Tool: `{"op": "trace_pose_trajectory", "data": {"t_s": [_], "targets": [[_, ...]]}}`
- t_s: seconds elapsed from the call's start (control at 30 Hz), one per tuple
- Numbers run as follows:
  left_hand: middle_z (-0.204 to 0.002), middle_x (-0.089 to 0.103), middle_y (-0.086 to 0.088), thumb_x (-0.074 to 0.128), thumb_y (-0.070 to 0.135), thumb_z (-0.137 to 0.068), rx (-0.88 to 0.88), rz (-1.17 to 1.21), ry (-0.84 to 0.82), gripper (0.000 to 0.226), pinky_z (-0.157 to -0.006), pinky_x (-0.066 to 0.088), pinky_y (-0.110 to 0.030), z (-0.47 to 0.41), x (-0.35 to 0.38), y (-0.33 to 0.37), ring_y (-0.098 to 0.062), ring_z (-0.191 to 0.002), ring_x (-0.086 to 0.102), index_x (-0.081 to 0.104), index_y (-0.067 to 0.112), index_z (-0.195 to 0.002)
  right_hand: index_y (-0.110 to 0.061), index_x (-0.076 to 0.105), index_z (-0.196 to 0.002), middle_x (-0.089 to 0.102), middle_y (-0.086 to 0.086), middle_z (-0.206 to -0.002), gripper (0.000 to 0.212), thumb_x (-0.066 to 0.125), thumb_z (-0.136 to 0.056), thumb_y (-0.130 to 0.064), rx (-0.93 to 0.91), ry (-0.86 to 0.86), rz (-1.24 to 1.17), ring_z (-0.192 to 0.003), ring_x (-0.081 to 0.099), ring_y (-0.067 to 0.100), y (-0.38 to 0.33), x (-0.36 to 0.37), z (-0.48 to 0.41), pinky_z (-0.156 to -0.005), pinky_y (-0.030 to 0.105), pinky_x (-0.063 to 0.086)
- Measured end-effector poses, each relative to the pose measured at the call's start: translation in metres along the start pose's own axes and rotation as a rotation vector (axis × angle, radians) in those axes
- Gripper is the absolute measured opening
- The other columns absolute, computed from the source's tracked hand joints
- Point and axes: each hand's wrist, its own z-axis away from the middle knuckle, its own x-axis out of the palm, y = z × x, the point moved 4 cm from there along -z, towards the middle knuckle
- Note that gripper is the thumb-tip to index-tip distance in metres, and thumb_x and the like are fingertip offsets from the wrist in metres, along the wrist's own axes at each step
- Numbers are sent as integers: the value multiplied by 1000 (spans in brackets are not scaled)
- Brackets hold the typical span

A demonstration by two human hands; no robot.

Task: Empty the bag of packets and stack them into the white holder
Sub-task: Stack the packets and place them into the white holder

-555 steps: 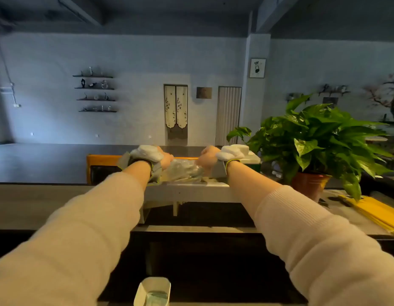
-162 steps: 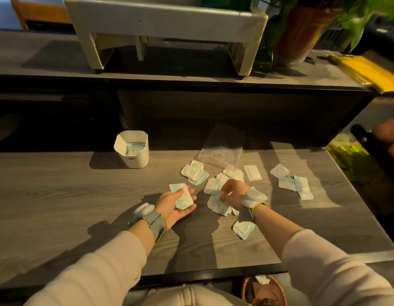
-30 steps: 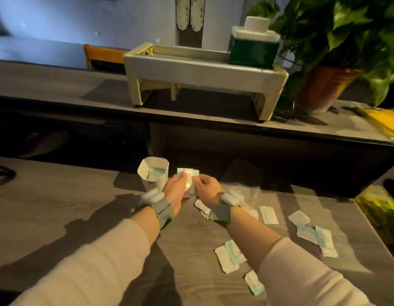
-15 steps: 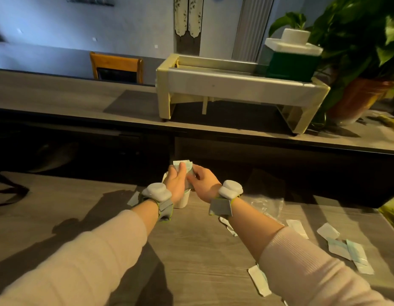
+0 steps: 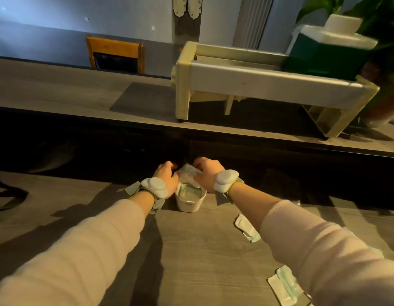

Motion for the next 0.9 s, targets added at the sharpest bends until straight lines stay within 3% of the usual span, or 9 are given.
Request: {"op": "trace_pose_trajectory", "data": {"t_s": [0.1,0.23,0.37,0.47,0.6,0.9], "targets": [[-134,51,-17,42,23,-98,-69,-14,-11,35,-96,44,-41,-11,4,-14,-35,-121,52,45,5,-128,-19,51,-126,66,8,-112,39,56,-88,-22,-15,-112,194,-99,66,29,-5,14,-13,-84,43,57],[-132,53,-17,46,24,-97,-80,0,-67,34,-94,45,-41,-16,16,-24,-35,-119,53,46,4,-125,-14,52,-126,65,8,-118,38,56,-88,-17,-79,-255,469,-103,63,27,-9,33,-23,-76,32,52],[-130,57,-15,50,19,-95,-45,64,-130,32,-100,44,-40,-19,29,-31,-32,-120,54,51,4,-123,-15,45,-136,55,8,-134,47,57,-90,-14,-65,-309,645,-123,53,30,-13,54,-32,-93,40,50],[-128,59,-12,50,18,-94,-43,64,-140,28,-99,45,-40,-22,33,-34,-29,-118,56,52,8,-121,-8,49,-132,52,14,-137,37,46,-96,-7,-17,-299,611,-129,48,33,-14,61,-39,-98,39,43],[-126,58,-11,48,22,-95,-73,84,-138,27,-95,47,-39,-24,37,-34,-29,-114,57,51,10,-119,-8,54,-125,58,13,-128,36,52,-90,-11,-34,-355,543,-120,55,31,-8,60,-44,-82,32,42],[-118,60,-9,49,24,-93,-103,168,-149,25,-84,47,-34,-24,41,-41,-25,-102,59,52,13,-115,-6,59,-114,64,12,-113,26,50,-91,-9,-31,-308,526,-103,62,30,-6,69,-49,-74,32,45]]}}
